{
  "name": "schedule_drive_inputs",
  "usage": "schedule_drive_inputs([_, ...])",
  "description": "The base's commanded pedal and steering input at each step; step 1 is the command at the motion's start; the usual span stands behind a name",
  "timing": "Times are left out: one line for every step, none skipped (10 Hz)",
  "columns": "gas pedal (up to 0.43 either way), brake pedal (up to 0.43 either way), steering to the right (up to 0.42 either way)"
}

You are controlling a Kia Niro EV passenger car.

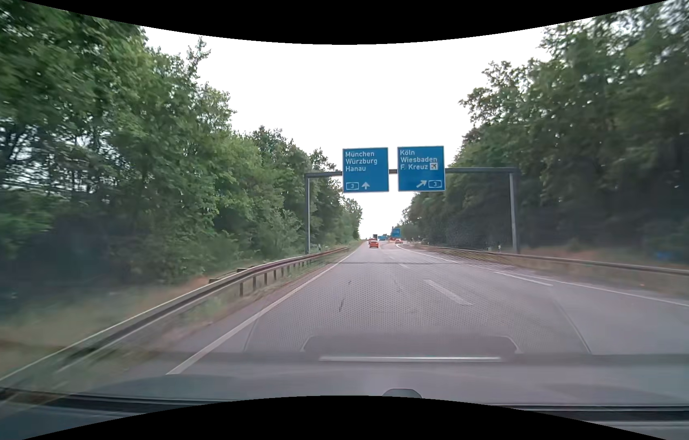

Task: Follow the waypoints while adhering to traffic rules and regulations

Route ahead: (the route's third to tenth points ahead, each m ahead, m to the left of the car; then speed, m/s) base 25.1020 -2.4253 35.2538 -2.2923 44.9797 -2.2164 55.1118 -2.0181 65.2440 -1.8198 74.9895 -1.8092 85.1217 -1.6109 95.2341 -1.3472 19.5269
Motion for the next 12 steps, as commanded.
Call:
schedule_drive_inputs([0.079, 0.0, -0.004])
schedule_drive_inputs([0.079, 0.0, -0.004])
schedule_drive_inputs([0.079, 0.0, -0.004])
schedule_drive_inputs([0.079, 0.0, -0.004])
schedule_drive_inputs([0.079, 0.0, -0.004])
schedule_drive_inputs([0.079, 0.0, -0.004])
schedule_drive_inputs([0.079, 0.0, -0.004])
schedule_drive_inputs([0.079, 0.0, -0.004])
schedule_drive_inputs([0.079, 0.0, -0.004])
schedule_drive_inputs([0.079, 0.0, -0.004])
schedule_drive_inputs([0.079, 0.0, -0.004])
schedule_drive_inputs([0.079, 0.0, -0.004])
